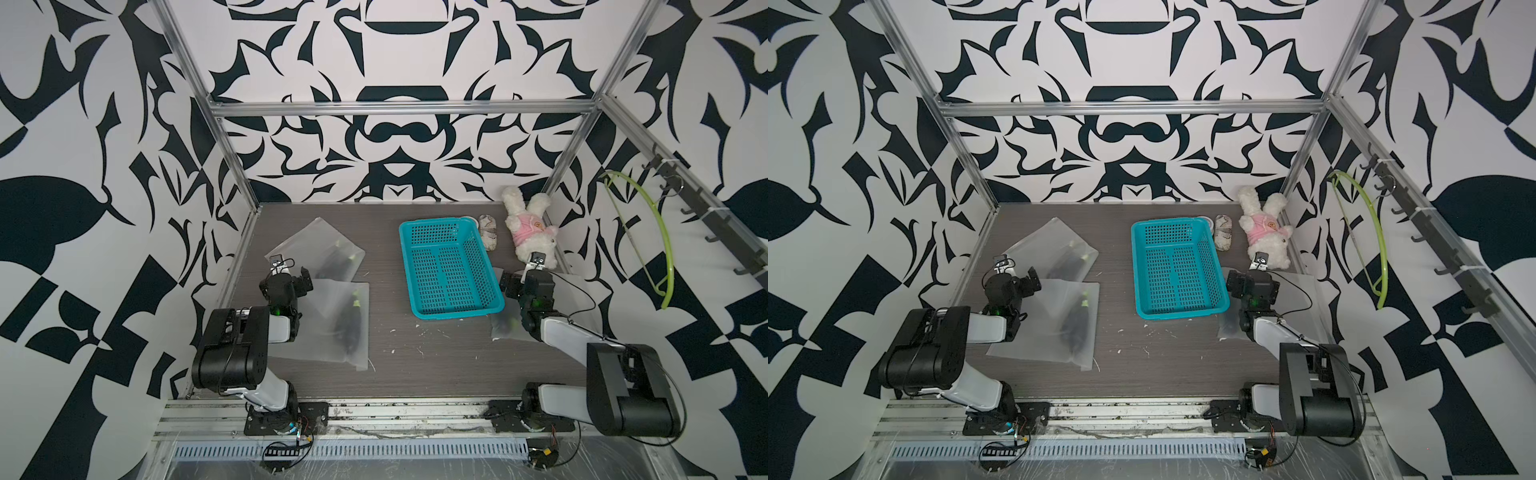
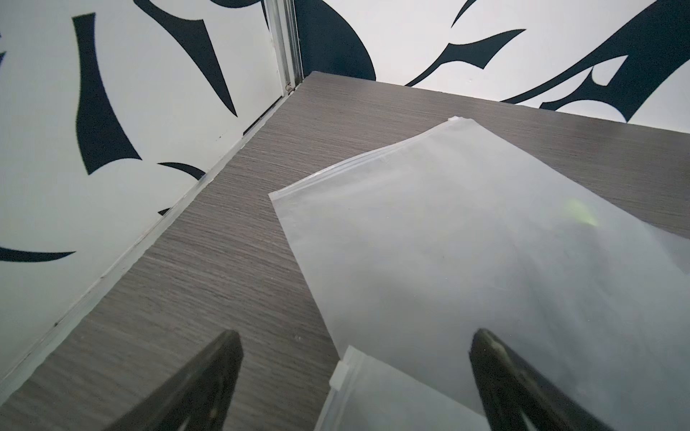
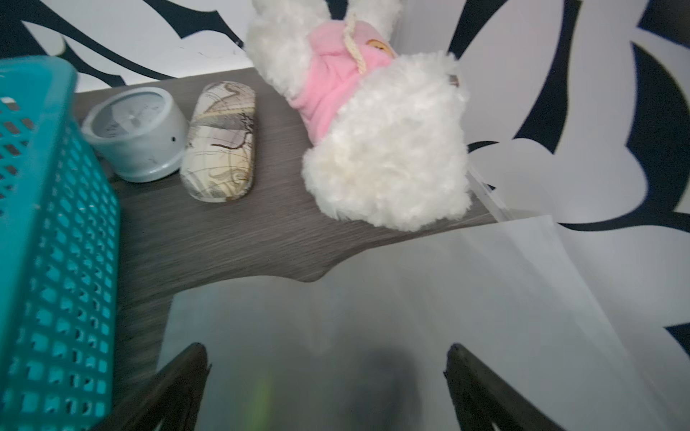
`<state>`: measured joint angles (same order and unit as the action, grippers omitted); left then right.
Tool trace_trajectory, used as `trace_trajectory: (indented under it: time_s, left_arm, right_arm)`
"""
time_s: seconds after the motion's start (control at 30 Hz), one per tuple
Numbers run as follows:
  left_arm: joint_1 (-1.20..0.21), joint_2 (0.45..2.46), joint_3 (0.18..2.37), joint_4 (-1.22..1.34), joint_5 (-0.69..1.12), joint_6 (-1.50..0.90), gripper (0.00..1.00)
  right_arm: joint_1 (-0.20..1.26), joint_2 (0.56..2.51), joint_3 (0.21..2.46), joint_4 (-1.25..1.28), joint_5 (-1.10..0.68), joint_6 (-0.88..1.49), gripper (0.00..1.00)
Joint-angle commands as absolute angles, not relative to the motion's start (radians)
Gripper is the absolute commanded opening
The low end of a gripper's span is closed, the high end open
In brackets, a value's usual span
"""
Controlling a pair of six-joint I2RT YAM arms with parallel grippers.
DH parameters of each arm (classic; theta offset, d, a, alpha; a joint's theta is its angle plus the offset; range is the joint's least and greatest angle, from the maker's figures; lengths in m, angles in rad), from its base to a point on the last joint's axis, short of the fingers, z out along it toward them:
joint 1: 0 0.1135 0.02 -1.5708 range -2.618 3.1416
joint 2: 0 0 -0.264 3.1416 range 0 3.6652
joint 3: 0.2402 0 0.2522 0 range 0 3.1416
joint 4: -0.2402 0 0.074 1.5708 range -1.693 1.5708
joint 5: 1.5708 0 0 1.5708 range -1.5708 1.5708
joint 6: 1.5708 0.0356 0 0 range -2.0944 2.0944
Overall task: Place the eggplant in a zip-top bag and seal the zipper
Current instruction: Reset both arms
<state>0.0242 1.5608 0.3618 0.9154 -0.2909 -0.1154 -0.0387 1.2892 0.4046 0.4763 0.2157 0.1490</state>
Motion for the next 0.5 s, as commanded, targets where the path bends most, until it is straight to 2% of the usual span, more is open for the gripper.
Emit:
trace_trajectory:
  time_s: [0.0, 0.23, 0.37, 0.4, 0.47]
  left_arm:
    - [0.028, 1.549, 0.367, 0.917, -0.287, -0.122, 1.00]
    - [0.029, 1.549, 0.367, 0.918, -0.285, -0.123, 1.00]
    - [0.028, 1.549, 0.367, 0.917, -0.287, -0.123, 1.00]
    - [0.028, 1.549, 0.367, 0.917, -0.287, -0.122, 1.00]
    - [0.028, 1.549, 0.367, 0.916, -0.285, -0.123, 1.00]
  right_arm:
    - [-0.011, 1.291, 0.379, 0.584, 0.137, 0.175, 0.99]
    - [0.031, 1.377, 0.329, 0.786, 0.162, 0.083, 1.00]
    - [0.090, 1.557, 0.294, 1.033, 0.183, 0.014, 1.00]
    - [0.121, 1.581, 0.302, 1.069, 0.257, -0.021, 1.00]
    - [0.122, 1.542, 0.336, 0.931, 0.246, -0.012, 1.00]
